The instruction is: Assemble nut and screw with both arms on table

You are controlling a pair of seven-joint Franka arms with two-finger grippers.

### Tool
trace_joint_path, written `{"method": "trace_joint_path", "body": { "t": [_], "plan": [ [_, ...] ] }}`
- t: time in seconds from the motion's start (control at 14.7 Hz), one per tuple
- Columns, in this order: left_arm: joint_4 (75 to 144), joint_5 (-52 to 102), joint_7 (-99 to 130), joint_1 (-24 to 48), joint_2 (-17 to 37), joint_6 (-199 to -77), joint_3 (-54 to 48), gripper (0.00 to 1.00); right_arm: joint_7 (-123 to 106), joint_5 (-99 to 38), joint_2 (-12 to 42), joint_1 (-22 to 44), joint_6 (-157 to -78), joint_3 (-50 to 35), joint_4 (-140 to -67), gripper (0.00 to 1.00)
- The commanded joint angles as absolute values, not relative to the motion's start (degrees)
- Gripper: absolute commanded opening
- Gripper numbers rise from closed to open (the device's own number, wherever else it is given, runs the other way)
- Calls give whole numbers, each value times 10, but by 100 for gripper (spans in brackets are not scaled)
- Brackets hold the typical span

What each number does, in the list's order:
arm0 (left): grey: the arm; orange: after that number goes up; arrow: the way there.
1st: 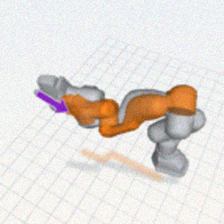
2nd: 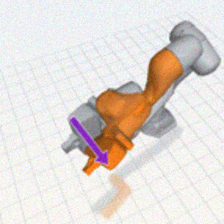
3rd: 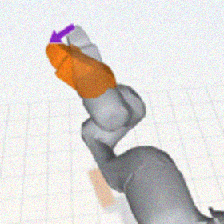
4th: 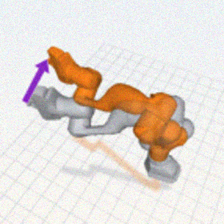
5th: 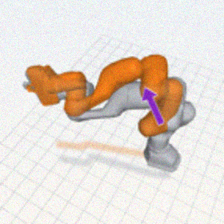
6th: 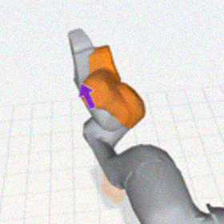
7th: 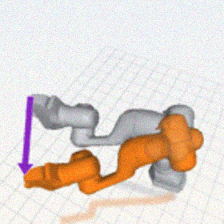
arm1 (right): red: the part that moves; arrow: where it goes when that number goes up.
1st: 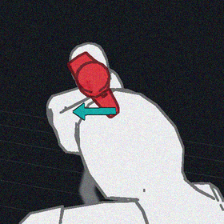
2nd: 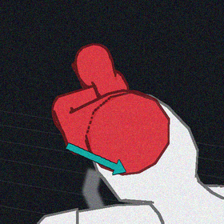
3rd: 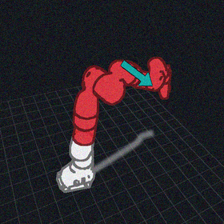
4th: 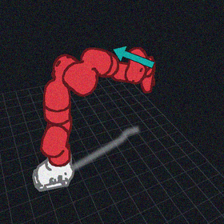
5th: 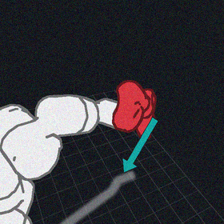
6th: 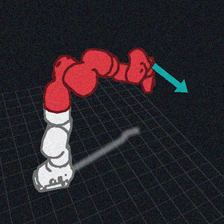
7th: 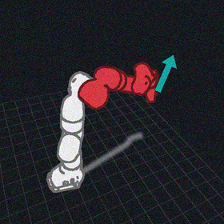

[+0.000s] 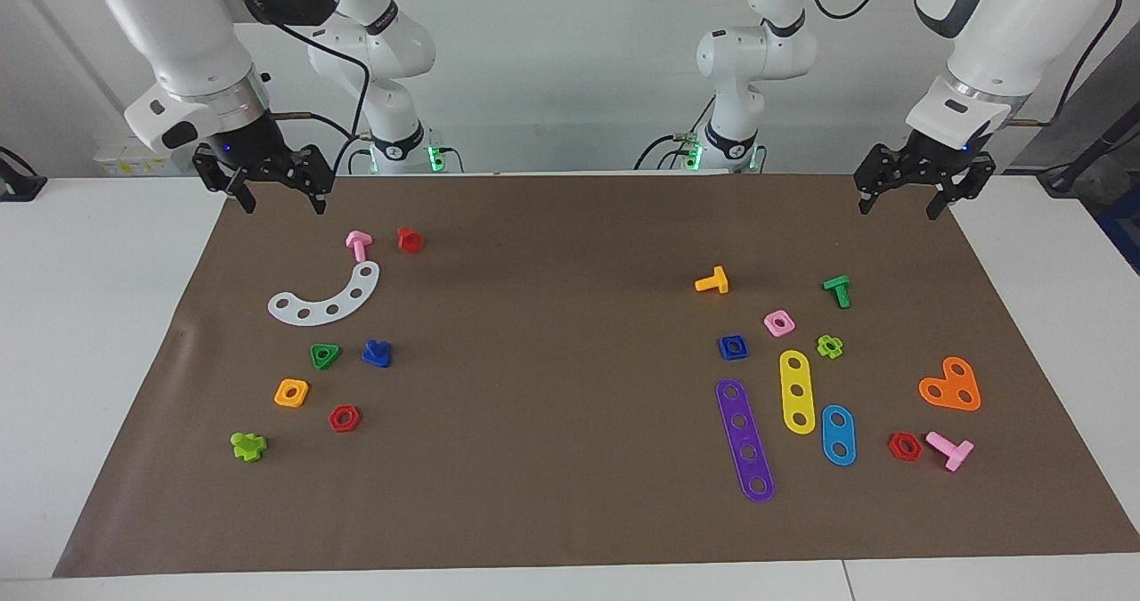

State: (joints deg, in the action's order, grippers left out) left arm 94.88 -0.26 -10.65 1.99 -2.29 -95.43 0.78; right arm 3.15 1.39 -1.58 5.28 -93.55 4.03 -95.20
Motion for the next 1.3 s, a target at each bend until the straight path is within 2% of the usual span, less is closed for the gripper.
{"method": "trace_joint_path", "body": {
  "t": [0.0, 0.34, 0.68, 0.95, 1.16, 1.23],
  "plan": [
    [944, 8, -113, 17, -25, -942, 7, 100, 31, 11, -34, 71, -1040, 38, -1053, 100],
    [944, 8, -113, 17, -25, -942, 7, 100, -19, -3, 67, 77, -1171, 38, -1077, 100],
    [944, 8, -113, 17, -26, -942, 7, 100, -61, -12, 112, 76, -1322, 38, -1161, 100],
    [944, 8, -113, 17, -25, -942, 7, 100, -79, -12, 137, 69, -1353, 38, -1176, 87],
    [944, 8, -113, 17, -25, -942, 7, 100, -82, -13, 149, 69, -1369, 38, -1177, 82],
    [944, 8, -113, 17, -26, -942, 7, 100, -83, -13, 151, 69, -1370, 38, -1178, 76]
  ]
}}
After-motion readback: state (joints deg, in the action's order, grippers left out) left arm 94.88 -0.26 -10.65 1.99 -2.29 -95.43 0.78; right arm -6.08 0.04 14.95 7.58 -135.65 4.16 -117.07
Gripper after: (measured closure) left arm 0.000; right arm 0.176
